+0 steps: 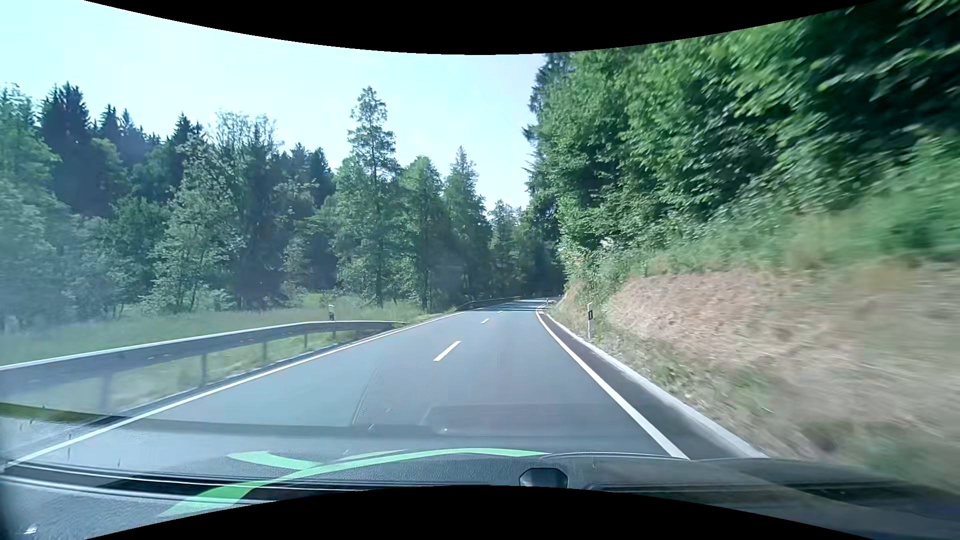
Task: Follow the waypoints while adhering to traffic rules and regulations
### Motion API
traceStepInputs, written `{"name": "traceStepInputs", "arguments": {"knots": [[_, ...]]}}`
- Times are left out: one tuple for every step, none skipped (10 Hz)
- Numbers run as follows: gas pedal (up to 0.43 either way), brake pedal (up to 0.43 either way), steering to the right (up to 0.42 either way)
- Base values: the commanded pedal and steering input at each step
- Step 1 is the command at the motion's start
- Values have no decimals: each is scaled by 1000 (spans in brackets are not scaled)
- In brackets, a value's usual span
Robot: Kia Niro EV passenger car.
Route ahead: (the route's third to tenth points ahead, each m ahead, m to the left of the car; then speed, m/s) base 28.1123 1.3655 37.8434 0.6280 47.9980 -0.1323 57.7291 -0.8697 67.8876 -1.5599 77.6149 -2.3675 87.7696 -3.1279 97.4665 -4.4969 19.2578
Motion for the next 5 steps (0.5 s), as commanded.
{"name": "traceStepInputs", "arguments": {"knots": [[150,0,7],[150,0,8],[150,0,8],[157,0,8],[157,0,8]]}}
